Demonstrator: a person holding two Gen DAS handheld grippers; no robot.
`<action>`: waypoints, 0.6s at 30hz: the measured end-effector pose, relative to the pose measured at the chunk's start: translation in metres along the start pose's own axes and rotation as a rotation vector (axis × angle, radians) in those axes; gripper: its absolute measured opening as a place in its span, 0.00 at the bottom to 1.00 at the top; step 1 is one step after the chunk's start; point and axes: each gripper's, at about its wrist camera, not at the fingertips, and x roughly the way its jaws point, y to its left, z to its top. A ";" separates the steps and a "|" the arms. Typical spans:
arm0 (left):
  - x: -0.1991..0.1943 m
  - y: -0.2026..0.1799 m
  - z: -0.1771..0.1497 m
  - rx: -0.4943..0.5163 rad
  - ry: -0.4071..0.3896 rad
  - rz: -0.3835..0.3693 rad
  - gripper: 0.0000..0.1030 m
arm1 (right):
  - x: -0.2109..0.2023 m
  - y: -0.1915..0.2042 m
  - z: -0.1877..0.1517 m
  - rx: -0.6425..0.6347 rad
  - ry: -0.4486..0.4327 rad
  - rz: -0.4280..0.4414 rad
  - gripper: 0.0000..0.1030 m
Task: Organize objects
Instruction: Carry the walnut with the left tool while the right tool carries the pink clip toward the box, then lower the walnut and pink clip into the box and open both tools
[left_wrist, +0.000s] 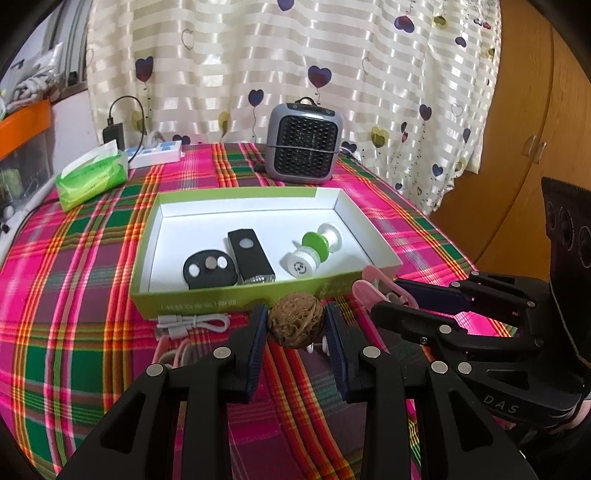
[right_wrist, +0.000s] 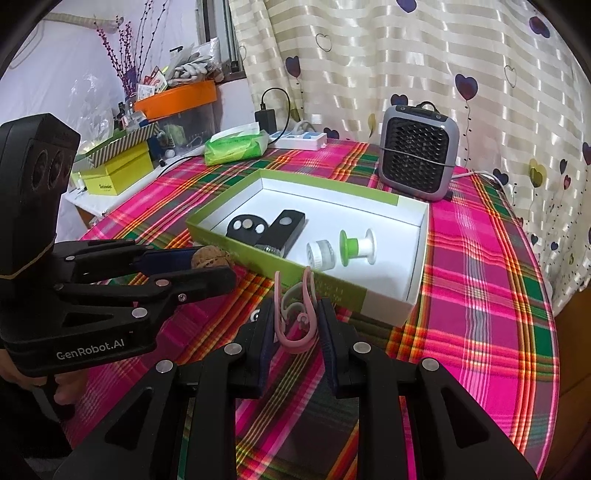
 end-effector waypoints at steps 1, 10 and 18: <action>0.001 0.000 0.001 0.003 -0.001 0.001 0.28 | 0.000 -0.001 0.001 0.000 -0.002 -0.001 0.24; 0.008 0.001 0.015 0.013 -0.008 0.010 0.28 | 0.006 -0.008 0.014 -0.004 -0.009 -0.021 0.24; 0.018 0.005 0.024 0.005 0.002 0.019 0.28 | 0.014 -0.018 0.022 0.005 -0.006 -0.041 0.24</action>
